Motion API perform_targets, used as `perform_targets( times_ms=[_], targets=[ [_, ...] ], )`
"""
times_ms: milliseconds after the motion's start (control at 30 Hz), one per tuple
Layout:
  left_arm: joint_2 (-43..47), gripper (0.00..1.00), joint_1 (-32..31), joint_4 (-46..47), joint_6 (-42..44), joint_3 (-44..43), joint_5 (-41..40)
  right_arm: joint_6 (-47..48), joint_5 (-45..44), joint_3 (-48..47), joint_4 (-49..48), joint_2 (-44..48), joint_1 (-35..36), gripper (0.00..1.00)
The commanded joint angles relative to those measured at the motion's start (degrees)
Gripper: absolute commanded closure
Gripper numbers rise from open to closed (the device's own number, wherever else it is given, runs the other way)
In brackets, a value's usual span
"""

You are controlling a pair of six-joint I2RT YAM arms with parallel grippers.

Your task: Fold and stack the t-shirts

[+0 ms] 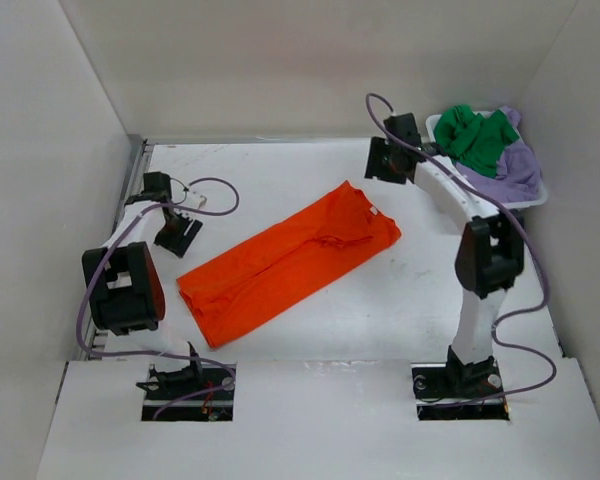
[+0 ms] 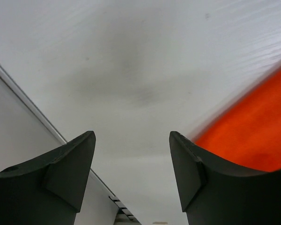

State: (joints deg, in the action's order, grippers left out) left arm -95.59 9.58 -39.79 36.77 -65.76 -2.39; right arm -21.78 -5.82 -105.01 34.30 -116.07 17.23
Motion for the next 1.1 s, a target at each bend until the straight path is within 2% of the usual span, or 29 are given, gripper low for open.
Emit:
perform_targets(
  times_ms=[0, 167, 233, 367, 500, 533, 567, 633, 667, 700, 800, 867, 900, 933, 1000, 1033, 1067],
  targets=[
    [0.7, 0.37, -2.9, -0.8, -0.8, -0.2, 0.9, -2.2, -1.8, 16.5, -2.1, 11.6, -1.5, 0.37],
    [-1.9, 0.38, -5.1, 0.2, -0.4, 0.5, 0.1, -9.8, -0.6, 37.0, -7.0, 22.0, -1.9, 0.37],
    [-2.7, 0.38, -5.1, 0.5, -0.1, 0.3, 0.1, -12.2, 1.3, 40.4, -9.0, 22.4, -1.9, 0.37],
    [-3.5, 0.38, -5.1, 0.8, 0.1, -0.2, 0.1, -14.7, 5.1, 40.7, -12.2, 18.0, -2.0, 0.37],
    [-3.1, 0.38, -4.3, 0.9, 0.3, 0.4, 0.1, -13.9, 5.9, 33.9, -11.5, 11.3, -1.7, 0.39],
    [-2.9, 0.38, -4.0, 0.9, 0.2, 0.6, 0.1, -13.8, 6.3, 32.4, -11.0, 9.7, -2.0, 0.43],
    [-2.7, 0.38, -3.5, 0.9, 0.0, 0.9, 0.1, -13.6, 7.2, 30.8, -10.7, 8.2, -2.3, 0.51],
    [-2.0, 0.39, -2.9, 0.8, -0.5, 1.4, -0.2, -12.6, 9.2, 27.6, -9.6, 5.5, -2.8, 0.83],
    [-1.4, 0.39, -2.8, 0.8, -0.6, 1.7, -0.5, -11.9, 9.8, 25.4, -8.7, 3.9, -3.1, 0.94],
    [-0.7, 0.39, -2.8, 0.7, -0.7, 1.9, -0.7, -10.9, 10.0, 22.3, -7.2, 2.0, -3.4, 0.99],
    [0.9, 0.38, -3.4, 0.6, -0.9, 1.9, -0.7, -7.6, 9.5, 6.3, -1.3, -6.4, -4.7, 1.00],
    [1.3, 0.38, -4.8, 0.8, -1.4, 1.8, -0.5, -5.8, 8.8, -10.2, 3.7, -14.8, -5.4, 1.00],
    [1.3, 0.38, -5.7, 0.9, -1.8, 1.5, -0.4, -5.2, 8.6, -20.7, 6.4, -19.9, -5.5, 0.96],
    [0.9, 0.38, -6.9, 0.9, -2.4, 1.2, -0.2, -5.0, 8.6, -28.9, 8.5, -23.6, -5.5, 0.89],
    [0.3, 0.38, -9.2, 0.4, -3.5, 0.8, 0.1, -5.3, 9.7, -48.8, 12.1, -32.2, -5.3, 0.61],
    [0.1, 0.38, -10.6, 0.4, -3.7, 0.8, 0.3, -5.5, 10.6, -54.3, 12.7, -34.1, -5.2, 0.53],
    [0.0, 0.38, -11.9, 0.7, -3.8, 1.1, 0.3, -5.4, 11.2, -55.2, 12.6, -33.8, -5.2, 0.47]
  ],
)
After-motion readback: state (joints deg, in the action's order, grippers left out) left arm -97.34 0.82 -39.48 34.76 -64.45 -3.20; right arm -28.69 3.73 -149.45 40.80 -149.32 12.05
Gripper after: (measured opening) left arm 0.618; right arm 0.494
